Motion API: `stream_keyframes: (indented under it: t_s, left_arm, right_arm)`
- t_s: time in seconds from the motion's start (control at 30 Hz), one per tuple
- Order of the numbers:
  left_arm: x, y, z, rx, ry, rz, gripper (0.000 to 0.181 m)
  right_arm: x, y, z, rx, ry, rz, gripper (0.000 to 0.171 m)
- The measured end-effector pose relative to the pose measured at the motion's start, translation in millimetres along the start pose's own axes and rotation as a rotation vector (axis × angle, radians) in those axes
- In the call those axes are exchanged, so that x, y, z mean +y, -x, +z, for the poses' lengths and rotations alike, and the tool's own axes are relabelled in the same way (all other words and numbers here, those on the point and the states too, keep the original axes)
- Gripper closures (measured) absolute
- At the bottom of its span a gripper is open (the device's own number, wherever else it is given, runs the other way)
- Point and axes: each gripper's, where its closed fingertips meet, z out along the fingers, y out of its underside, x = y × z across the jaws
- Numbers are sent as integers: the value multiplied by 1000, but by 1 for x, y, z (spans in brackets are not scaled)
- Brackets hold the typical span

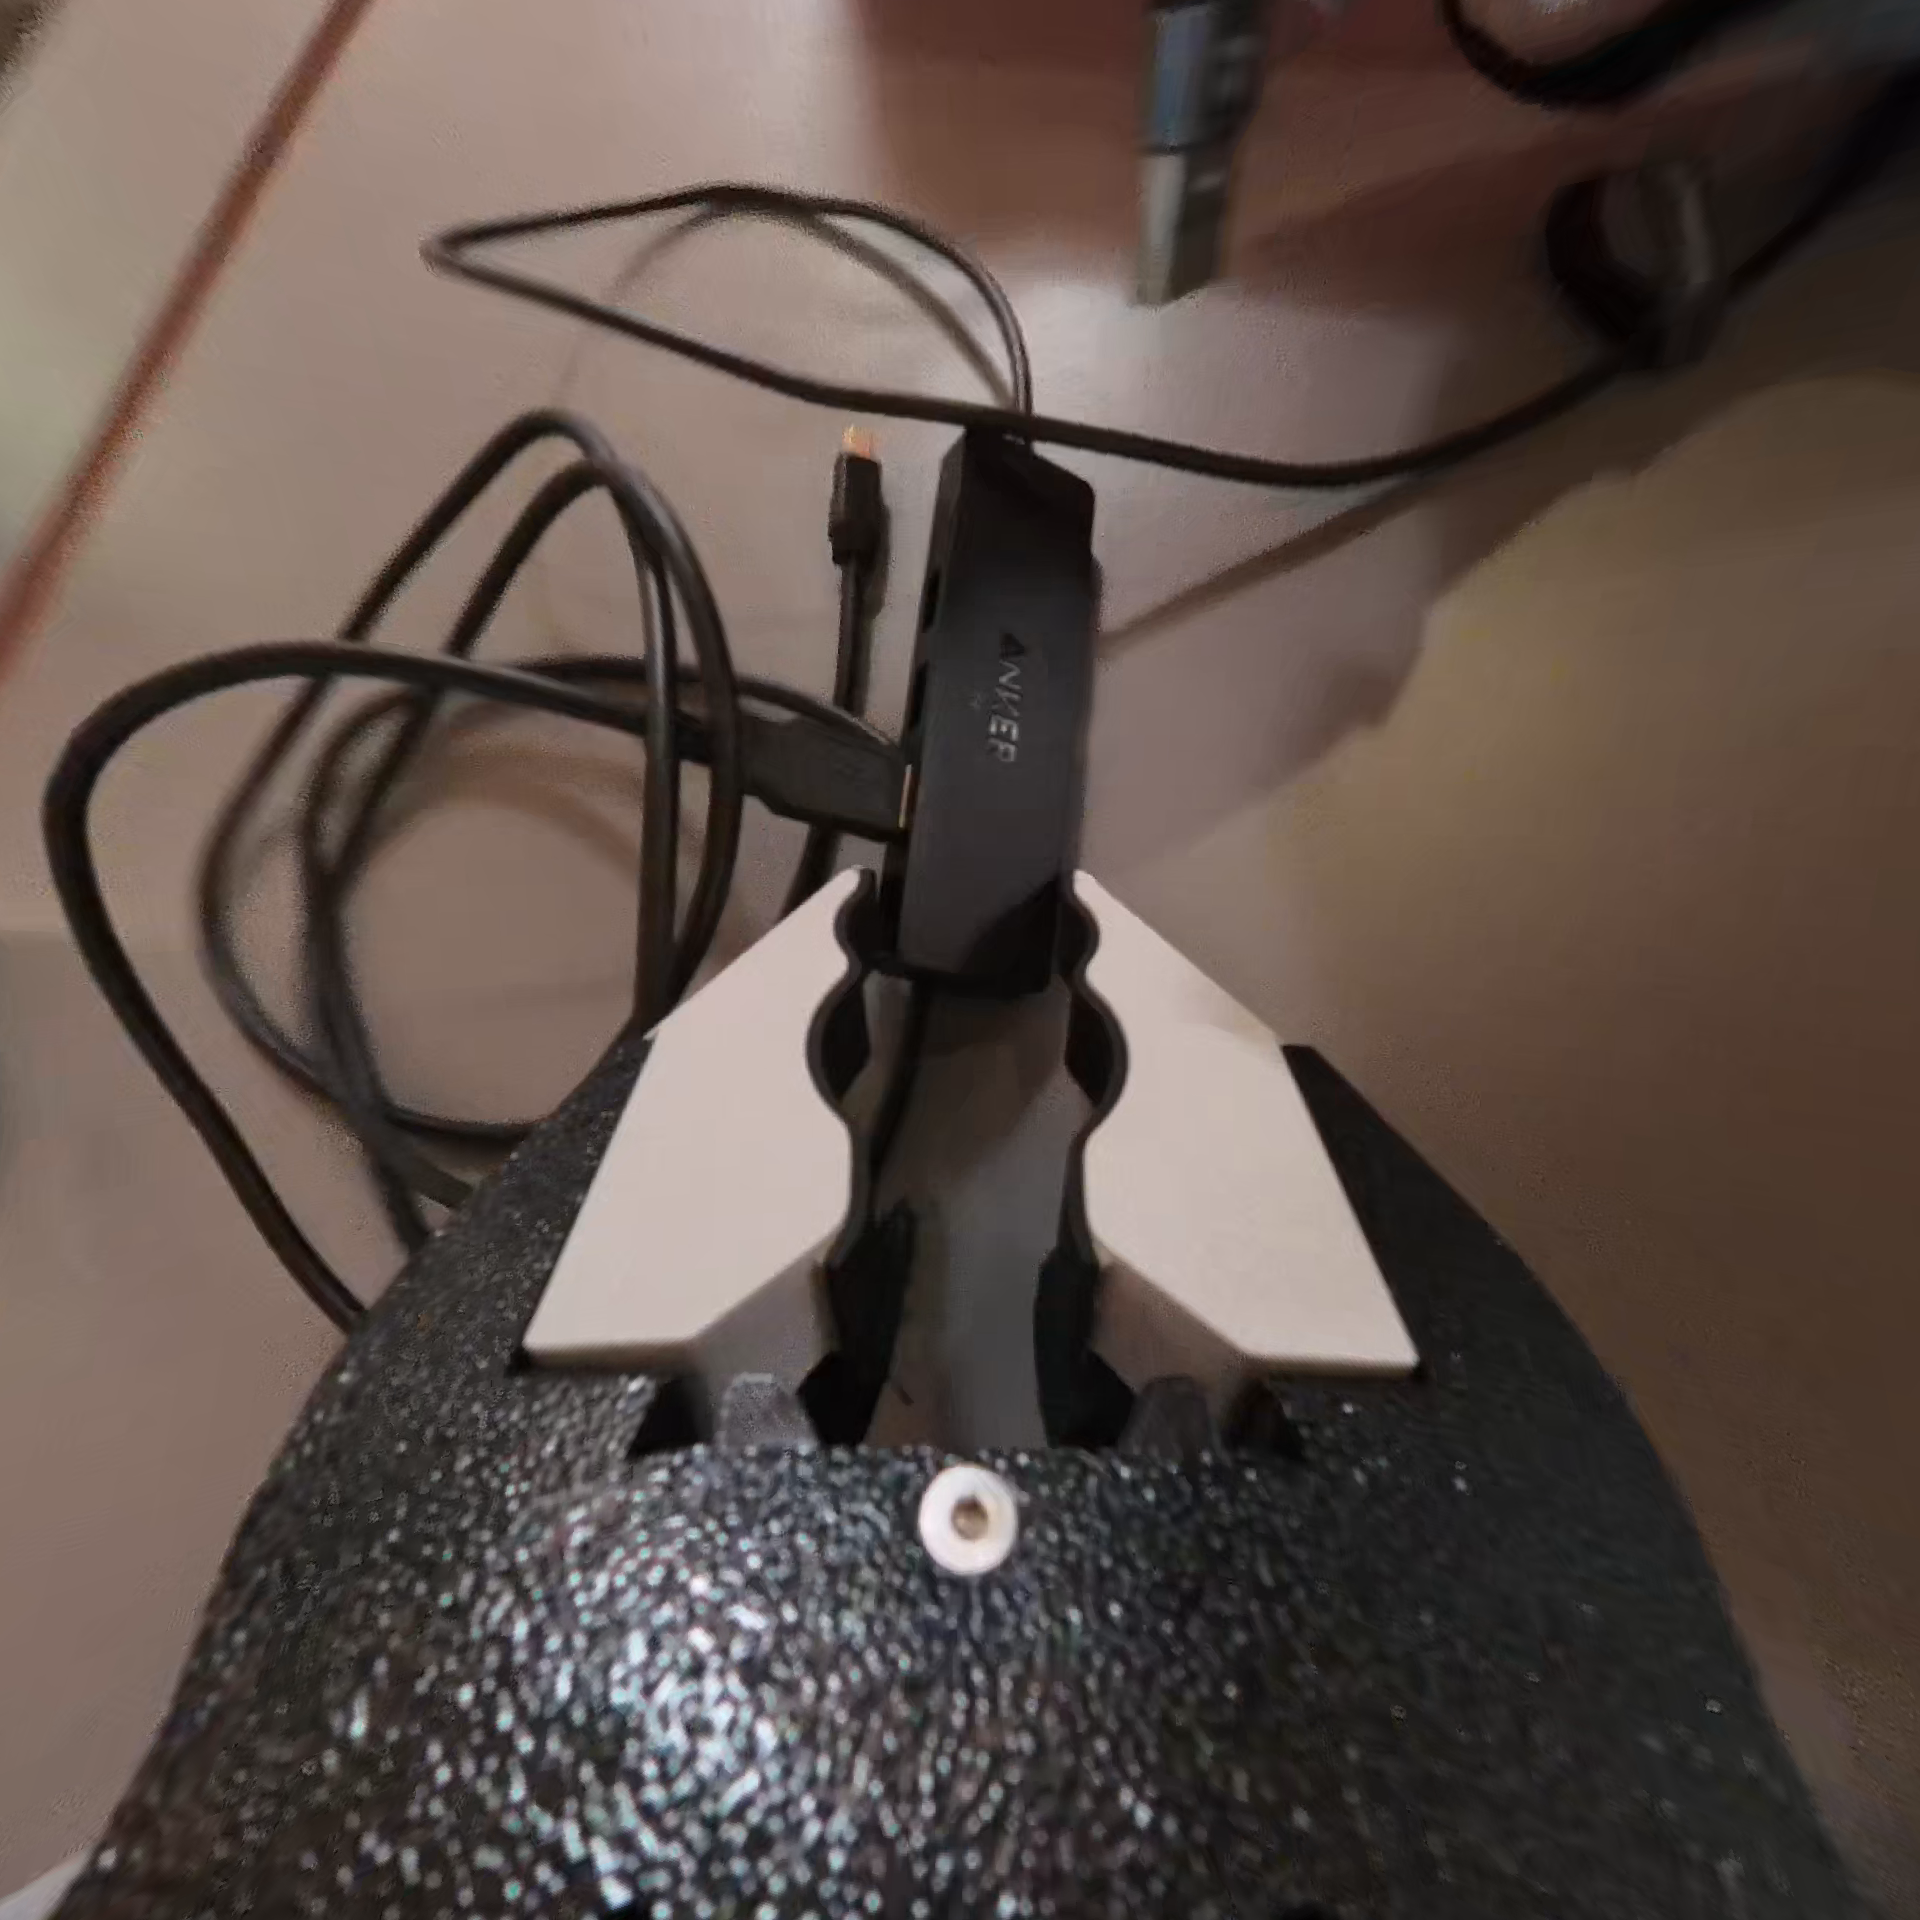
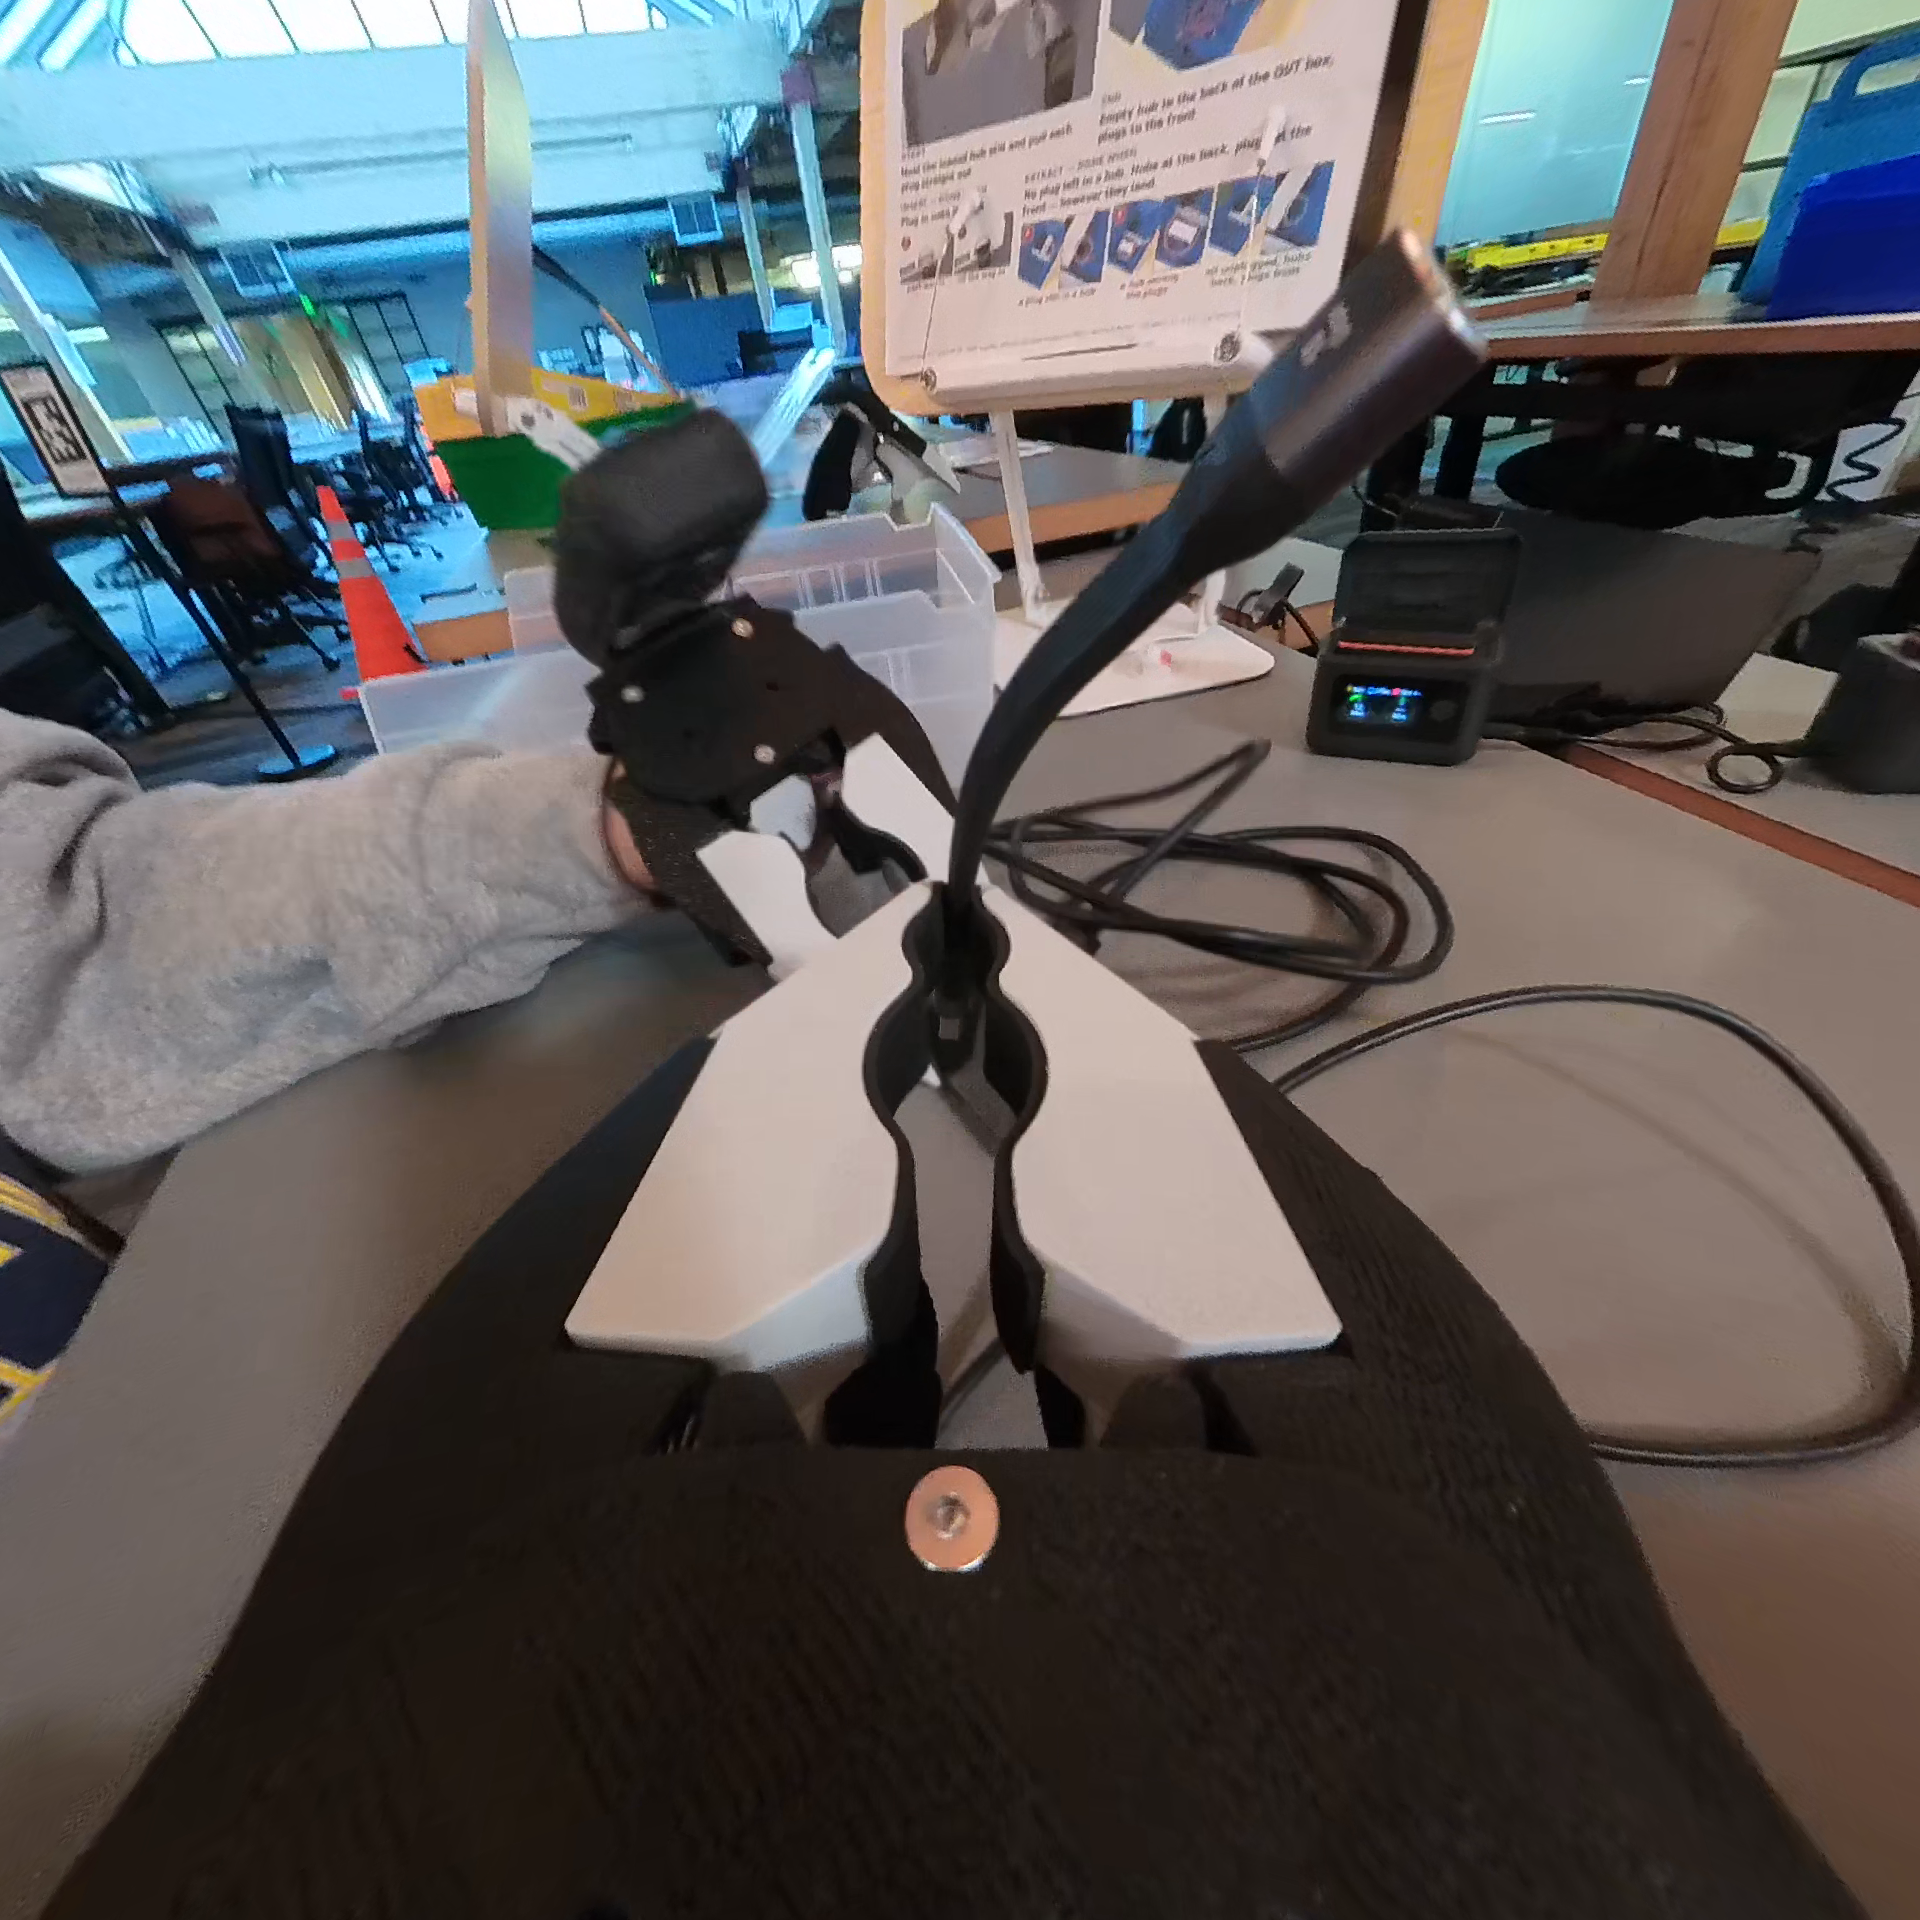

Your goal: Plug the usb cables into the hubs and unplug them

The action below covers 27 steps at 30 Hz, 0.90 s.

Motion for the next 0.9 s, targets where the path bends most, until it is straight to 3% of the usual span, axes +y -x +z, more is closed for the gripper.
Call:
stream_keyframes:
  t_s: [0.03, 0.17, 0.4, 0.77, 0.9]
  left_arm:
    - [-2, 0, 0, -35, -5, 99, 149]
    - [-12, -10, 0, -98, -98, 411, 150]
    - [-20, -13, -4, -232, -97, 685, 149]
    - [-25, -14, -5, -321, -81, 816, 150]
    - [-28, -19, -5, -292, -129, 782, 150]
  right_arm:
    - [3, 0, 0, -1, 16, -18, 171]
    - [13, -1, 2, 5, 84, -91, 171]
    - [35, 0, 8, 24, 219, -177, 171]
    - [32, 2, 9, -50, 218, -250, 170]
    - [32, 1, 7, -67, 200, -289, 170]
